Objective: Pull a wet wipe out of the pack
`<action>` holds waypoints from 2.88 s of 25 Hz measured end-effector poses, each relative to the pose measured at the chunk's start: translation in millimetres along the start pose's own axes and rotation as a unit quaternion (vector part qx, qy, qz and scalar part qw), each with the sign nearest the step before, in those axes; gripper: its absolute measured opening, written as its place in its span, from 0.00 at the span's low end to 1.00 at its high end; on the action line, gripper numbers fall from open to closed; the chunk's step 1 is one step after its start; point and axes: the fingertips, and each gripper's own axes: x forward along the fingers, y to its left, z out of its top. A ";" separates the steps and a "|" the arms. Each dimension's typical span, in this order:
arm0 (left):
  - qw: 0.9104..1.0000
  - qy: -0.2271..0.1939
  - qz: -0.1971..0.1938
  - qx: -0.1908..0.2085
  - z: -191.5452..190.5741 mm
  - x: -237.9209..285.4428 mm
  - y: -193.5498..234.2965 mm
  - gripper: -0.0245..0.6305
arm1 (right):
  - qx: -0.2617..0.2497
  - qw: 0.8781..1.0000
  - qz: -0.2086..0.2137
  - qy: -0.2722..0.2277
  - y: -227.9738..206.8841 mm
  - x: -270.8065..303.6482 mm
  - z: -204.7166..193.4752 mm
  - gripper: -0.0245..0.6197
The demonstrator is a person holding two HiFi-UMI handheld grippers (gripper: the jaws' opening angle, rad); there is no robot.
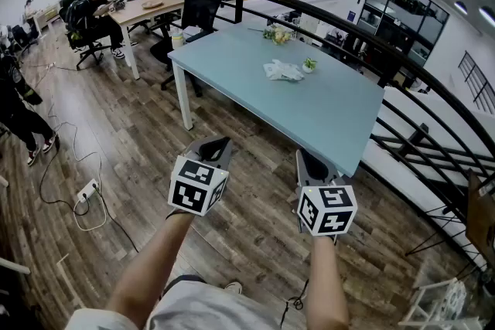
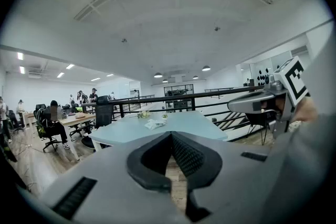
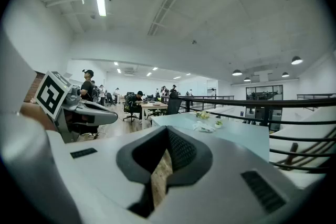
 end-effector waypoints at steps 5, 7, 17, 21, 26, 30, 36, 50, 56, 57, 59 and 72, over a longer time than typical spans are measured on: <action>1.000 0.005 -0.001 0.003 -1.2 4.4 -0.4 0.03 | -0.004 1.000 -0.001 -0.001 -0.8 3.0 -1.6 0.04; 1.000 0.006 -0.002 0.004 -0.7 5.0 -2.2 0.03 | -0.001 1.000 -0.001 -0.001 -1.7 2.7 -2.4 0.04; 1.000 0.015 -0.002 0.008 -5.0 11.5 -3.1 0.03 | 0.001 1.000 0.007 0.001 0.0 11.0 -8.2 0.05; 1.000 0.012 -0.003 0.010 -1.5 16.7 -2.5 0.03 | 0.000 1.000 0.012 0.004 -1.1 15.4 -6.9 0.13; 1.000 0.011 -0.007 0.015 -2.7 31.2 3.9 0.03 | 0.002 1.000 0.011 0.003 -6.3 28.4 -9.9 0.16; 1.000 0.011 -0.012 0.018 -3.2 50.6 18.6 0.03 | 0.006 1.000 0.007 0.002 -11.1 49.6 -10.7 0.19; 1.000 0.012 -0.021 0.018 5.1 84.4 40.5 0.03 | 0.011 1.000 0.002 0.006 -23.8 84.9 -4.5 0.24; 0.998 0.015 -0.050 0.017 19.1 154.5 132.9 0.03 | 0.019 0.999 -0.018 0.022 -19.1 192.0 15.3 0.35; 0.997 0.016 -0.074 0.017 20.4 177.2 160.3 0.03 | 0.022 0.999 -0.036 0.028 -14.9 223.3 21.4 0.42; 0.997 0.017 -0.079 0.018 20.2 181.5 164.4 0.03 | 0.020 0.999 -0.040 0.030 -14.7 228.4 22.3 0.43; 0.996 0.018 -0.089 0.019 20.4 190.0 171.7 0.03 | 0.016 0.998 -0.053 0.032 -15.7 237.3 25.1 0.43; 0.991 0.017 -0.129 0.014 16.9 222.2 204.4 0.03 | 0.038 0.993 -0.108 0.035 -19.1 270.3 27.9 0.46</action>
